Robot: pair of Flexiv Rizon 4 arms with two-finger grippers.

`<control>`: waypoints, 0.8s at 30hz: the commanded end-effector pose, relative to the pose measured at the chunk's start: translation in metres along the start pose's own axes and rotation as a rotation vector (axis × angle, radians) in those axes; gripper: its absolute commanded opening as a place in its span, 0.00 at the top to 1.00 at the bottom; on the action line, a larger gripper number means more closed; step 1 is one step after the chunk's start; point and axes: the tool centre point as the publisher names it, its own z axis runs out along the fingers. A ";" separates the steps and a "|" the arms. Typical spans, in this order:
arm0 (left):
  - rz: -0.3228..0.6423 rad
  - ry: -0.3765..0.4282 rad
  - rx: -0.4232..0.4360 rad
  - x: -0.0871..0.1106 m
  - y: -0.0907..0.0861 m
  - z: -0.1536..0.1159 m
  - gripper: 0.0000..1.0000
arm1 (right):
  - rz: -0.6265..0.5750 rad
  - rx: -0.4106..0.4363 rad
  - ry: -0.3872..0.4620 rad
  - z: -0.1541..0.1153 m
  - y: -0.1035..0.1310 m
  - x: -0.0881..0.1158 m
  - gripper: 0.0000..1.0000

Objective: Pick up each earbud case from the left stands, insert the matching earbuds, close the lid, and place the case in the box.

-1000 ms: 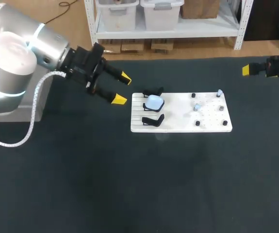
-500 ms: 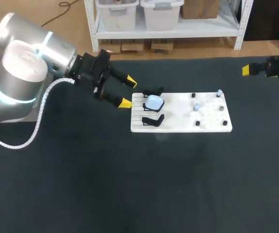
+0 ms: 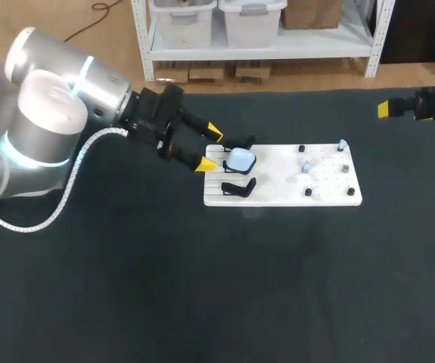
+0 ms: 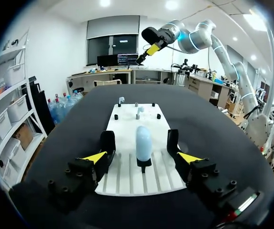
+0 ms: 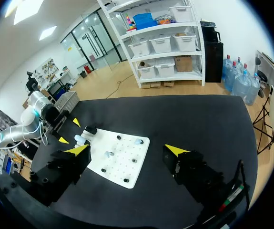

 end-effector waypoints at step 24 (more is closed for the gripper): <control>-0.018 -0.048 -0.012 0.000 -0.008 0.023 0.34 | 0.000 0.000 0.001 0.000 0.000 0.000 0.00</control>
